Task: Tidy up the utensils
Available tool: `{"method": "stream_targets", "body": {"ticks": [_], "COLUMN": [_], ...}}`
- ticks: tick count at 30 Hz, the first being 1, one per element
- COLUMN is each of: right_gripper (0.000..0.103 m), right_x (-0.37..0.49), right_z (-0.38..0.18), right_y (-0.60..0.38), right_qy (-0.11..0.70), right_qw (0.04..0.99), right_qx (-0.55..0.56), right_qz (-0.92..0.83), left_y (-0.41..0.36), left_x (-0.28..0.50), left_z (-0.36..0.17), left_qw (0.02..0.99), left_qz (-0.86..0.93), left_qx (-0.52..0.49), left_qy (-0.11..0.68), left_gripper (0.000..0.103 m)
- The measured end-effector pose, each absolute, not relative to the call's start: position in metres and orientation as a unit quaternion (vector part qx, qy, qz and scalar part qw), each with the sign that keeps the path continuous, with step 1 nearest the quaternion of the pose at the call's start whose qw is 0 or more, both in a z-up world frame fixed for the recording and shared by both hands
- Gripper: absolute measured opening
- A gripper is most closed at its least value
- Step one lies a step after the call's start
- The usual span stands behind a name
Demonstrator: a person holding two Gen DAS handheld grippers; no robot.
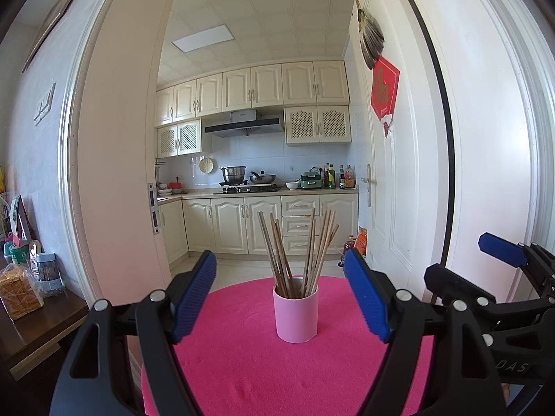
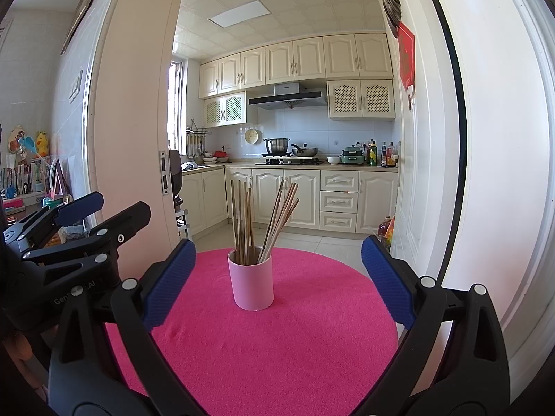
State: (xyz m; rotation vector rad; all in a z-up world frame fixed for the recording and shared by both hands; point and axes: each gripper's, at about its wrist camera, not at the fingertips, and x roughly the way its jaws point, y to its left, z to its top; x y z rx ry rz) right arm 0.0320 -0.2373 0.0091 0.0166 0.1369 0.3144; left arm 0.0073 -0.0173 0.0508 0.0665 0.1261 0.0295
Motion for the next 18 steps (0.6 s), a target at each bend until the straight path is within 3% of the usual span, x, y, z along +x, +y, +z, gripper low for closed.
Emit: {"method": "stream_targets", "body": {"ticks": [18], "right_gripper": [0.095], "right_x": [0.0312], "right_z": [0.0087], "right_y": [-0.2362], "right_qy": [0.071], "right_qw": [0.985], "right_qx": [0.009], "right_qz": [0.157], "left_y": [-0.0184], "left_x": [0.0069], "left_z": [0.051], "left_qw": [0.997], "left_qz": [0.014], "left_qx": [0.035], "left_qy": [0.067], "left_gripper": [0.075]}}
